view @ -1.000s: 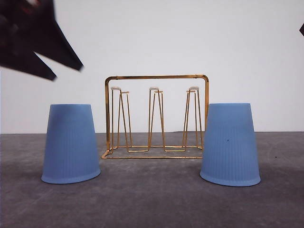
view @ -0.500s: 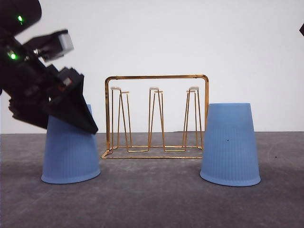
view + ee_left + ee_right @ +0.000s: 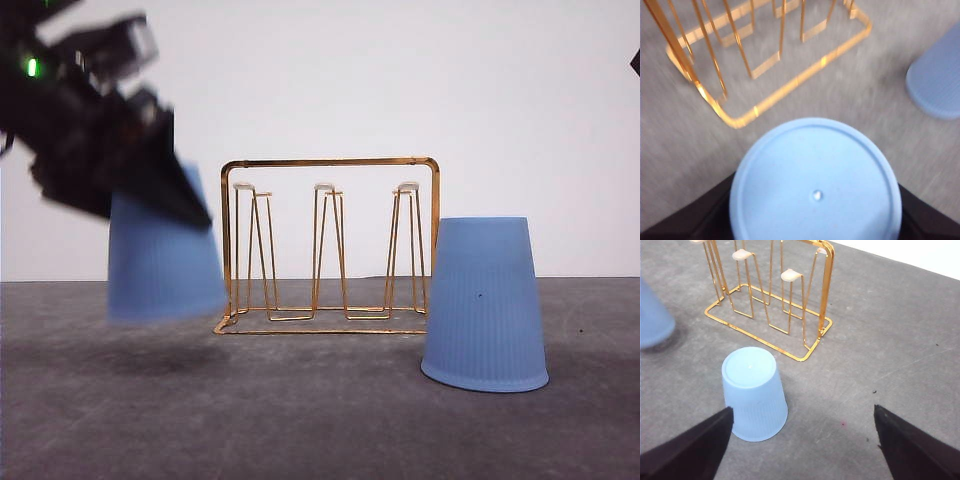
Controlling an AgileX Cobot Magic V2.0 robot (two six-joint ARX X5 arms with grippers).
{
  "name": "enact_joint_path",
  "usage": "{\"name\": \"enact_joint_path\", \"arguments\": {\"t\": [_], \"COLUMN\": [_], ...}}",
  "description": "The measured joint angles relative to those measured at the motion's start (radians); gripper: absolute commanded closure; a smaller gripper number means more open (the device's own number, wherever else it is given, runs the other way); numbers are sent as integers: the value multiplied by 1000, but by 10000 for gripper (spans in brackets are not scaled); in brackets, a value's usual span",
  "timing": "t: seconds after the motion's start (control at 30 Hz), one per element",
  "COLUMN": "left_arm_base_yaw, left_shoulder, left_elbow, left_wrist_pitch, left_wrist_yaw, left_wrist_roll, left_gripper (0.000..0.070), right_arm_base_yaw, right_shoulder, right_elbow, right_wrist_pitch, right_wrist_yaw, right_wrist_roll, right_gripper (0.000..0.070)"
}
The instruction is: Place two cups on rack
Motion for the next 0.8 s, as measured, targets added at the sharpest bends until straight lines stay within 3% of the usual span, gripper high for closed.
{"name": "enact_joint_path", "arguments": {"t": [0.27, 0.47, 0.8], "left_arm_base_yaw": [0, 0, 0], "left_shoulder": [-5, 15, 178], "left_elbow": [235, 384, 449], "left_wrist_pitch": [-193, -172, -124], "left_wrist_yaw": [-22, -130, -134], "left_wrist_roll": [-83, -103, -108], "left_gripper": [424, 422, 422], "right_arm_base_yaw": [0, 0, 0], "right_shoulder": [0, 0, 0], "right_elbow": [0, 0, 0], "right_wrist_pitch": [1, 7, 7], "right_wrist_yaw": [0, 0, 1], "right_wrist_roll": [0, 0, 0], "right_gripper": [133, 133, 133]}}
